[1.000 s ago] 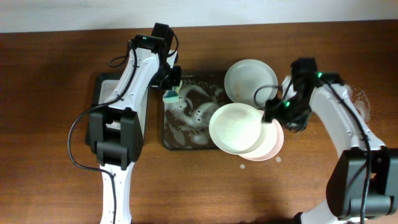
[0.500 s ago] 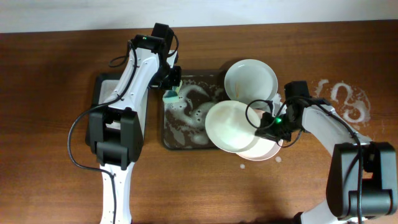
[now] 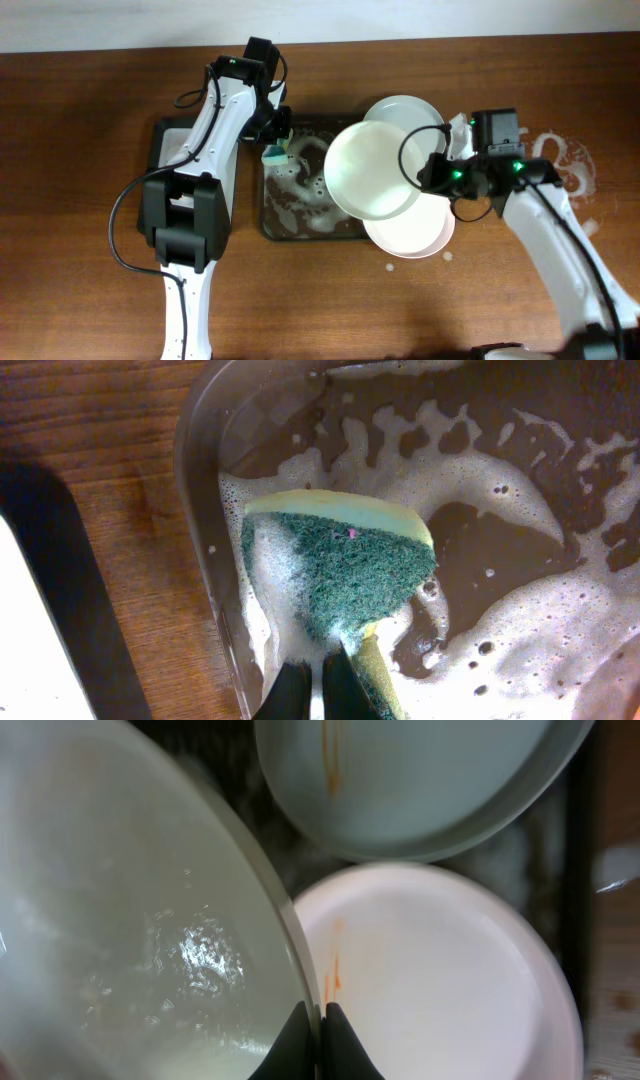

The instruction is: Clean dirty plates on tray and stack at the side

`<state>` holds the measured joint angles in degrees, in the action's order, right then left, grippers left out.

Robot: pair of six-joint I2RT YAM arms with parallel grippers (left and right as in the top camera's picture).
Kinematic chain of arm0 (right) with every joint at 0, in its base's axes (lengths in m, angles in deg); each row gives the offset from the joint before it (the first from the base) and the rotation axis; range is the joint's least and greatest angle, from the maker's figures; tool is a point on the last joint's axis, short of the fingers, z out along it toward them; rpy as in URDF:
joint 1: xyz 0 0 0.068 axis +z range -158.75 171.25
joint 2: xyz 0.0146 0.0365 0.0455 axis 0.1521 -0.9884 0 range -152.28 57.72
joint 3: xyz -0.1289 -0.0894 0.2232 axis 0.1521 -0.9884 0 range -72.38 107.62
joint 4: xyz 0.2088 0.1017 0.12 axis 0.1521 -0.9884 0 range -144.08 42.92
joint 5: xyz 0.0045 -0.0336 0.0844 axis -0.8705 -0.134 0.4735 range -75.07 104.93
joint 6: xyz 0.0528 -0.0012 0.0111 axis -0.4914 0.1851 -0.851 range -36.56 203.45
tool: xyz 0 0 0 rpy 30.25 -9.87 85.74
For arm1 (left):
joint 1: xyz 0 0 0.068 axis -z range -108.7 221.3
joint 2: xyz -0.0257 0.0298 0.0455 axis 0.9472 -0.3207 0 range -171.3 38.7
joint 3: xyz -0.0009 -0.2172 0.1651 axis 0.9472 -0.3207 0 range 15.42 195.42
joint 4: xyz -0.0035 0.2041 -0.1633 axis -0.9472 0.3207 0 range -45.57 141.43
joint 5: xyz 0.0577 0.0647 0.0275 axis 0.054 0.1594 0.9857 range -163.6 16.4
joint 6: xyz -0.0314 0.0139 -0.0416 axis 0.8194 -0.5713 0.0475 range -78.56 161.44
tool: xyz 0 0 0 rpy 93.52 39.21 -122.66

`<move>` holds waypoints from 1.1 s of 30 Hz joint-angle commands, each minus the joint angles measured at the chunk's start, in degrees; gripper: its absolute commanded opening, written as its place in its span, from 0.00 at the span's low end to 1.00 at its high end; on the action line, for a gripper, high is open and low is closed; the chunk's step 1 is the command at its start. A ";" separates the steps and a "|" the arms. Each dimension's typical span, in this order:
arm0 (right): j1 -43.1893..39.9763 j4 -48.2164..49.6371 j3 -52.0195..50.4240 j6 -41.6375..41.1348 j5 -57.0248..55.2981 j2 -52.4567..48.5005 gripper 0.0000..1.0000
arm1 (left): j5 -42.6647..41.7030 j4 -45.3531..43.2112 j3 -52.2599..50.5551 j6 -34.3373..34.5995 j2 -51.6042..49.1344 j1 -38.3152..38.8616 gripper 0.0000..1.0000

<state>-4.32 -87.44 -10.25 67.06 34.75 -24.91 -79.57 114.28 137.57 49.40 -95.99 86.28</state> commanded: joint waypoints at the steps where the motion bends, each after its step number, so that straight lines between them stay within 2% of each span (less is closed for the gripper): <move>1: 9.27 -0.24 0.94 -5.77 -23.45 4.24 0.04 | -0.24 0.04 0.57 -0.48 -0.37 -0.15 0.01; 6: 28.52 0.26 0.94 -16.24 -62.18 3.37 0.04 | -0.24 -0.13 0.57 -0.48 -0.37 -0.15 0.01; 8: 33.79 0.37 0.94 -19.26 -73.42 2.91 0.04 | -0.24 -0.11 0.57 -0.48 -0.37 -0.15 0.01; 13: 40.57 3.28 0.94 -19.37 -90.90 1.77 0.04 | -0.24 -0.15 0.57 -0.48 -0.37 -0.15 0.01; 15: 43.01 6.16 0.94 -15.61 -98.73 0.74 0.04 | -0.24 -0.15 0.57 -0.48 -0.37 -0.15 0.01; 17: 44.11 12.92 0.94 -5.49 -100.39 -0.85 0.04 | -0.24 -0.17 0.57 -0.48 -0.37 -0.15 0.01; 19: 44.44 20.79 0.94 10.27 -100.02 -2.60 0.04 | -0.24 -0.17 0.57 -0.48 -0.37 -0.15 0.01; 21: 44.41 25.22 0.94 20.50 -100.06 -3.65 0.04 | -0.24 -0.15 0.57 -0.48 -0.37 -0.15 0.01; 24: 44.44 25.92 0.94 23.50 -100.04 -3.67 0.04 | -0.24 -0.17 0.57 -0.48 -0.37 -0.15 0.01; 33: 44.44 25.88 0.94 23.47 -100.00 -3.67 0.04 | -0.24 -0.39 0.57 -0.48 -0.37 -0.15 0.01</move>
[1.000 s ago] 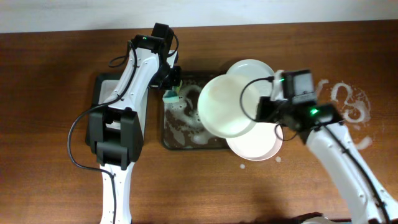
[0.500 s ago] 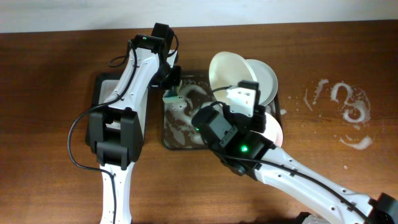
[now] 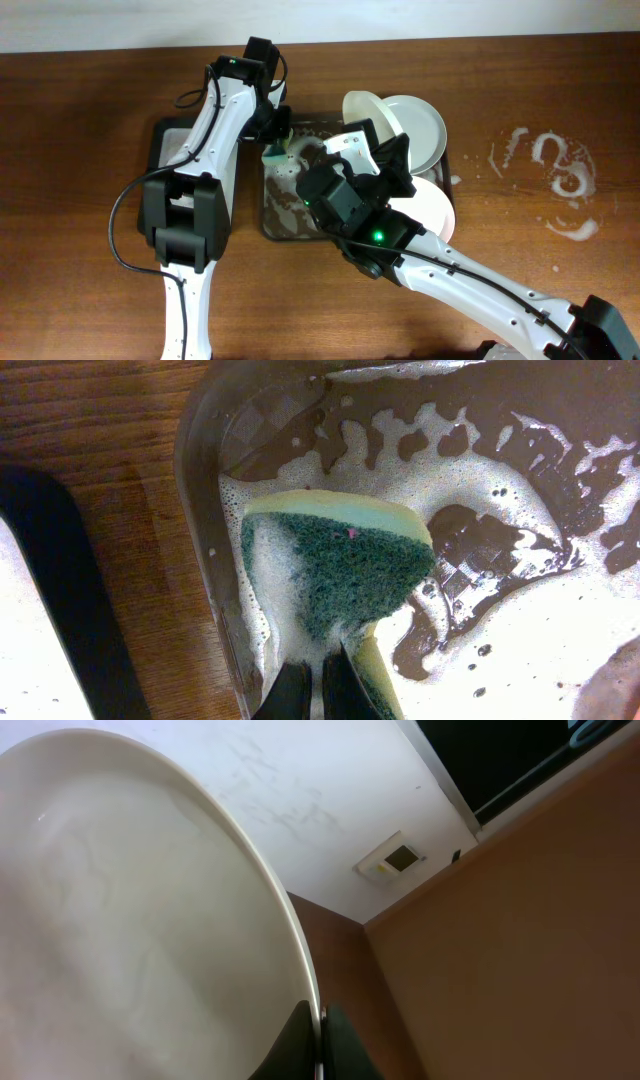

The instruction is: Clean dirty plates on tray and stack at the side

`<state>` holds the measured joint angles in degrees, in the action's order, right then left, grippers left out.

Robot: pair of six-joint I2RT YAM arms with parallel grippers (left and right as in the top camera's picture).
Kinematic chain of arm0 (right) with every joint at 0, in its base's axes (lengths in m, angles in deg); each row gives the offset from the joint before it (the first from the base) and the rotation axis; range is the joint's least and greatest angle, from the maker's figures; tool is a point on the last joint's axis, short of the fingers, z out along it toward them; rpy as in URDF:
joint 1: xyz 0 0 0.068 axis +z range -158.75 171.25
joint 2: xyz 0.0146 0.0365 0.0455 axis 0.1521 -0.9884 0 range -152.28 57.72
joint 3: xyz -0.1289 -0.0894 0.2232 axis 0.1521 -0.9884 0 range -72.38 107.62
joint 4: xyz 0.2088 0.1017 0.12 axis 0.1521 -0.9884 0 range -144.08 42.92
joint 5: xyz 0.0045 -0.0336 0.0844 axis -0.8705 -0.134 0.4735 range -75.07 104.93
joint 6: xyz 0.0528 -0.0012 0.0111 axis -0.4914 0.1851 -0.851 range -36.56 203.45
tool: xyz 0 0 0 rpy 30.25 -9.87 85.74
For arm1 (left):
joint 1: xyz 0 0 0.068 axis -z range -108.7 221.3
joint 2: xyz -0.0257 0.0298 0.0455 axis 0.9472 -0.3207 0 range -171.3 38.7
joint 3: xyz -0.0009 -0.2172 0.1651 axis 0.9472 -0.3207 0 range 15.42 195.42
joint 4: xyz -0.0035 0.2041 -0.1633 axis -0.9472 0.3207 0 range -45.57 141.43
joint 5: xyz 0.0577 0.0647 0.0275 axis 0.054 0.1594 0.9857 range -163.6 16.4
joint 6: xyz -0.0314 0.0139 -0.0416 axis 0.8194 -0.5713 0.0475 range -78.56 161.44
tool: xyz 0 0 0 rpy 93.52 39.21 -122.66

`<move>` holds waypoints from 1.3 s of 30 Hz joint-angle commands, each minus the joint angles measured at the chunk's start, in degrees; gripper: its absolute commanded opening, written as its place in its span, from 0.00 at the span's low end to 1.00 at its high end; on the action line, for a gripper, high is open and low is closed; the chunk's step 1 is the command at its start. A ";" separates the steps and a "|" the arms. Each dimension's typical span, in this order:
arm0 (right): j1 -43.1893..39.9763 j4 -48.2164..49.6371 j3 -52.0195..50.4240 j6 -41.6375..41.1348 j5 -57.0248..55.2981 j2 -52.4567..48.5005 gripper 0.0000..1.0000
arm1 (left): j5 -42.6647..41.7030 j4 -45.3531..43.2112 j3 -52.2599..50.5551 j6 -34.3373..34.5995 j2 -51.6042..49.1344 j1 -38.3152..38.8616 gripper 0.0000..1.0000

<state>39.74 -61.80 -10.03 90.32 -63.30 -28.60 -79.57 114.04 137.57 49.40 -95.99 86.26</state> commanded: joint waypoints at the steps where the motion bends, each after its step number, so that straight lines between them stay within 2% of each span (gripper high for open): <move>1: 0.37 0.24 0.72 0.22 -1.95 0.02 0.04 | -0.22 -0.15 0.57 -0.48 -0.37 -0.13 0.01; 19: 0.42 0.15 0.72 0.20 -1.95 0.02 0.04 | -0.39 0.81 0.57 -0.50 -0.37 -0.13 0.01; 30: 2.03 -0.04 0.72 0.98 2.97 0.02 0.04 | 0.22 0.44 0.57 -0.98 -0.37 -0.11 0.01; 32: 2.89 -0.04 0.72 1.49 2.99 0.02 0.04 | 0.15 -0.17 0.57 -0.90 -0.37 -0.13 0.01; 34: 2.86 0.00 0.72 1.25 2.99 0.02 0.04 | -3.32 -2.16 0.57 1.11 -0.37 -0.11 0.01; 39: 2.89 -0.04 0.72 -0.66 3.15 0.02 0.04 | -3.23 -4.26 0.57 2.05 -0.37 -0.13 0.01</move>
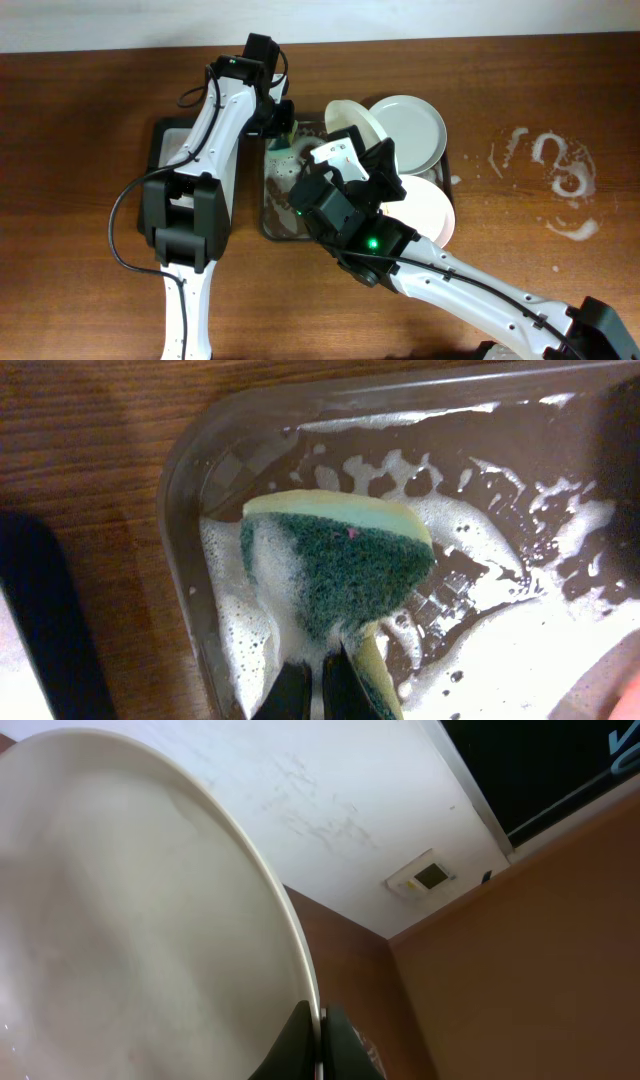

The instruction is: Clean dirty plates on tray and stack at the side

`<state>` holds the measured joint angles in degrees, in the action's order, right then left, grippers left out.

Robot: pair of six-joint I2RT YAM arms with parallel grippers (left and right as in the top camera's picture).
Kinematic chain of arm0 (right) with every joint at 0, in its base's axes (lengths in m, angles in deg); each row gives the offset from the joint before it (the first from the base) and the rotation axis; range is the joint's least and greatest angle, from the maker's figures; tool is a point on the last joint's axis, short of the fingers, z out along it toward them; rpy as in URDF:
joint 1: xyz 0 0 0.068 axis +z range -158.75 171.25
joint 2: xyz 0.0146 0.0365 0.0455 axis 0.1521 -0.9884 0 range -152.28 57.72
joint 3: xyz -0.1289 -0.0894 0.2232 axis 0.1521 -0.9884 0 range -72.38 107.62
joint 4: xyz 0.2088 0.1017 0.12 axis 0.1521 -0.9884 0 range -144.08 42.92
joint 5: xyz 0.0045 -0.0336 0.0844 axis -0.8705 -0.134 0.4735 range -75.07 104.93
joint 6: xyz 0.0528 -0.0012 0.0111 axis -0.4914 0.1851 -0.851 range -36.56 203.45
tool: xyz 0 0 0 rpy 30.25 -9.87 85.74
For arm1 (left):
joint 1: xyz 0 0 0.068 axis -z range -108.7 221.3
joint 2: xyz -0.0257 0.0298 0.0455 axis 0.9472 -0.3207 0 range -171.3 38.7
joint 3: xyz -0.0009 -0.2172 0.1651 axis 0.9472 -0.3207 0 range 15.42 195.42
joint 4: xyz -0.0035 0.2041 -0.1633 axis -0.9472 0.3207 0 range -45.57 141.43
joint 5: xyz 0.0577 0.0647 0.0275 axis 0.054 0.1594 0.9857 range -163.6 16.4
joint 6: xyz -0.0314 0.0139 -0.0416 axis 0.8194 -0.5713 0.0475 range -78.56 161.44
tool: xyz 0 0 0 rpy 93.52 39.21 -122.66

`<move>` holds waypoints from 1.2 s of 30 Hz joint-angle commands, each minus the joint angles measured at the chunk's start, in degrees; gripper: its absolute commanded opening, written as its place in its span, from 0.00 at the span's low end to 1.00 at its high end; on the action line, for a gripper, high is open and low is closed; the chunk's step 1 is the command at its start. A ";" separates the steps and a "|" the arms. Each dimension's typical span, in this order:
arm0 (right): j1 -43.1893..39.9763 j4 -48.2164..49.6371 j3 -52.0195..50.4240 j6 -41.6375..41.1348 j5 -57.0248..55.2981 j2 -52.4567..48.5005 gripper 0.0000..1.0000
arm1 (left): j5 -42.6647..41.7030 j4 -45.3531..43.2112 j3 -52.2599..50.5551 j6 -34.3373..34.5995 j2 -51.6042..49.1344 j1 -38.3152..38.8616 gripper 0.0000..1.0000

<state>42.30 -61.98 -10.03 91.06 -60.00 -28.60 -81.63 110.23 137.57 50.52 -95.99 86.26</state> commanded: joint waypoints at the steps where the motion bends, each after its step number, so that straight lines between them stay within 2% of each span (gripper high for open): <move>1: 0.33 0.13 0.72 -1.38 -0.35 0.02 0.04 | -1.20 -0.63 0.57 0.94 -0.37 -0.13 0.01; 8: 0.33 -1.77 0.72 -3.43 -0.31 0.13 0.04 | -1.20 -1.31 0.57 0.92 -0.37 -0.13 0.01; 9: 0.33 -3.37 0.72 -6.47 -0.04 0.42 0.04 | -1.20 -1.29 0.57 0.92 -0.37 -0.11 0.01; 14: 0.31 -16.39 0.85 -27.78 15.21 2.78 0.04 | -1.20 -1.25 0.57 0.90 -0.37 -0.13 0.01; 16: -0.20 -19.04 2.54 -32.41 20.63 6.08 0.04 | -1.20 -1.05 0.57 0.90 -0.37 -0.13 0.01; 18: -2.29 -20.13 5.07 -32.37 25.40 10.21 0.04 | -1.20 -0.68 0.57 0.90 -0.37 -0.11 0.01; 21: -11.78 -21.88 6.82 -32.39 35.85 17.81 0.04 | -1.18 -0.66 0.57 0.92 -0.37 -0.11 0.01; 23: -26.88 -24.50 6.82 -32.59 51.04 21.24 0.04 | -1.18 -0.63 0.57 0.92 -0.37 -0.13 0.01; 26: -51.56 -26.71 6.49 -32.59 72.52 19.52 0.04 | -1.20 -0.63 0.57 0.94 -0.37 -0.11 0.01; 28: -62.69 -26.99 6.45 -32.59 80.00 16.44 0.04 | -1.20 -0.57 0.57 0.94 -0.37 -0.11 0.01; 31: -77.22 -26.86 6.45 -34.21 85.50 8.41 0.04 | -1.18 -0.63 0.57 0.94 -0.37 -0.11 0.01; 36: -87.73 -21.40 6.45 -35.58 87.89 -6.80 0.04 | -1.18 -0.66 0.57 0.92 -0.37 -0.11 0.01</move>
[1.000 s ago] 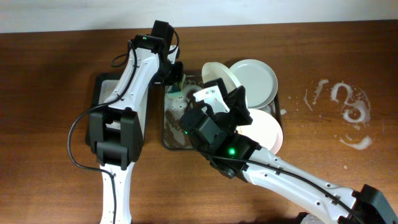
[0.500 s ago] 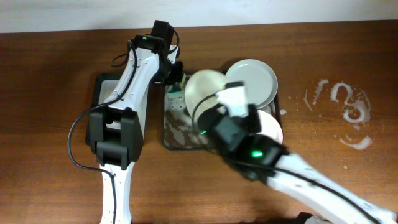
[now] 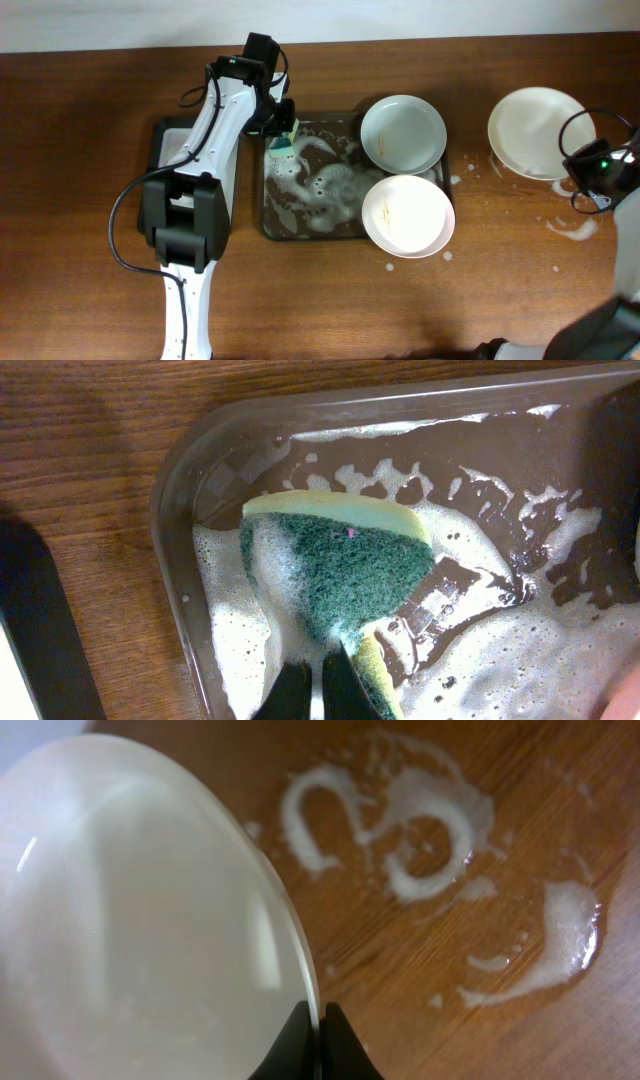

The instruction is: Clean dirty plates on tray and stack at the side

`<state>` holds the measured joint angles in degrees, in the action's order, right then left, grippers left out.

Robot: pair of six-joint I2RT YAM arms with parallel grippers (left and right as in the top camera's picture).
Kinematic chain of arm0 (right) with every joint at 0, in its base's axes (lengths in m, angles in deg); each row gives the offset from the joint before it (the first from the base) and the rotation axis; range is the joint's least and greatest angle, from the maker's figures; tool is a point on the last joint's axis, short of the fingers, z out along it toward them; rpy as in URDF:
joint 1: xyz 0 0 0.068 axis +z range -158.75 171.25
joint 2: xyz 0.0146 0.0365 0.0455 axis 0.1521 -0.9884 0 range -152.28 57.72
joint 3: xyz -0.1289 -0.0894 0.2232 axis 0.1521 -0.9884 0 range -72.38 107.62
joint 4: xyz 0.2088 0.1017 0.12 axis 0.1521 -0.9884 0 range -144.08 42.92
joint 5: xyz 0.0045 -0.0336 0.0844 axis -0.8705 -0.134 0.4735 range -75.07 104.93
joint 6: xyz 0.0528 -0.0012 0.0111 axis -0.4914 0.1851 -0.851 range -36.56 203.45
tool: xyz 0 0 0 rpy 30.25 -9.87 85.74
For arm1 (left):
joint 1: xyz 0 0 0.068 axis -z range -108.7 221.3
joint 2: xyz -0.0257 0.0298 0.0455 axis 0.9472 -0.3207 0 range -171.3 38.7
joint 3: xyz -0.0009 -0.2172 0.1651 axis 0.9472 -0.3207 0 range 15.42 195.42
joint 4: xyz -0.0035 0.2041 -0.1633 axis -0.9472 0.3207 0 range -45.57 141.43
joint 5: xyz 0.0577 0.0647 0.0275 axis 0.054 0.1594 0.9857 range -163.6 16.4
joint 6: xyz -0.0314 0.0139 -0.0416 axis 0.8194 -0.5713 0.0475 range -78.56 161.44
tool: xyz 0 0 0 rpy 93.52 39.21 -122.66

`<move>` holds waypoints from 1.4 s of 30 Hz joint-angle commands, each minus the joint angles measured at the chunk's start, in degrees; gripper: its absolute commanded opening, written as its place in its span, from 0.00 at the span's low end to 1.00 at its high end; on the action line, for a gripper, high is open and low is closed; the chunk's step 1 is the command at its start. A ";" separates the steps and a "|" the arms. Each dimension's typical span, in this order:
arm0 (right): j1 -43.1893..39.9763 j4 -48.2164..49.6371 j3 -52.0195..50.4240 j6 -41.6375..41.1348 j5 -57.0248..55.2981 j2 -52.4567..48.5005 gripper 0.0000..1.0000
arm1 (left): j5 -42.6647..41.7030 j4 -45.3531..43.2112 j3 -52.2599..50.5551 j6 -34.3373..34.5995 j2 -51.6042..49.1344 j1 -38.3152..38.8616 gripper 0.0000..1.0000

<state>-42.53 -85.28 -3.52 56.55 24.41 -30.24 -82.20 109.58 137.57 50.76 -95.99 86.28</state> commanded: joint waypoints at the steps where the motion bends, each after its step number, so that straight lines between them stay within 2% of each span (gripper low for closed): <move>1: -4.35 3.41 -0.07 -1.07 3.48 -8.31 0.04 | -0.61 0.00 0.57 0.68 -0.37 -0.13 0.01; 6: -10.14 8.87 -0.07 -1.07 3.41 -17.81 0.04 | -0.61 0.02 0.57 0.70 -0.37 -0.13 0.01; 10: -12.00 10.45 -0.07 -1.03 2.71 -18.71 0.04 | -0.61 -0.24 0.57 0.68 -0.37 -0.13 0.01; 11: -11.96 10.58 -0.07 -0.66 2.56 -18.71 0.11 | -0.61 -0.42 0.57 0.70 -0.37 -0.13 0.01; 12: -11.93 10.64 -0.07 -0.39 2.58 -18.71 0.23 | -0.61 -0.42 0.57 0.70 -0.37 -0.13 0.01; 13: -11.93 10.82 -0.07 -0.37 2.71 -18.71 0.44 | -0.61 -0.33 0.57 0.68 -0.37 -0.13 0.01; 14: -11.93 11.02 -0.07 -0.37 3.13 -18.71 0.56 | -0.61 -0.20 0.57 0.68 -0.37 -0.13 0.01; 16: -11.93 11.04 0.28 2.40 8.28 -18.49 0.66 | -0.61 -0.17 0.57 0.70 -0.37 -0.13 0.01; 18: -11.91 9.86 1.64 2.89 15.17 -16.76 0.71 | -0.63 -0.02 0.57 0.70 -0.37 -0.13 0.01; 23: -9.09 -1.25 7.23 7.93 20.59 -5.44 0.70 | -0.63 0.50 0.57 0.70 -0.37 -0.13 0.01; 26: -2.73 -8.52 8.46 10.47 21.57 4.85 0.70 | -0.61 0.63 0.57 0.68 -0.37 -0.13 0.01; 29: 4.52 -16.17 8.46 14.75 20.63 7.89 0.70 | -0.63 0.81 0.57 0.68 -0.37 -0.13 0.01; 33: 13.94 -25.94 6.40 19.12 8.39 4.17 0.70 | -0.63 1.16 0.57 0.68 -0.37 -0.13 0.01; 36: 19.41 -27.23 4.44 21.16 3.56 -0.57 0.64 | -0.63 1.31 0.57 0.68 -0.37 -0.13 0.01; 40: 24.37 -25.92 0.96 21.09 1.88 -9.42 0.54 | -0.61 2.34 0.57 0.68 -0.37 0.26 0.01; 42: 26.05 -24.85 0.83 20.87 1.90 -12.92 0.45 | -0.63 2.38 0.57 0.70 -0.37 0.44 0.01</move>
<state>-18.49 -110.78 -2.01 77.25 27.77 -40.10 -82.20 111.70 137.57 50.76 -95.99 86.32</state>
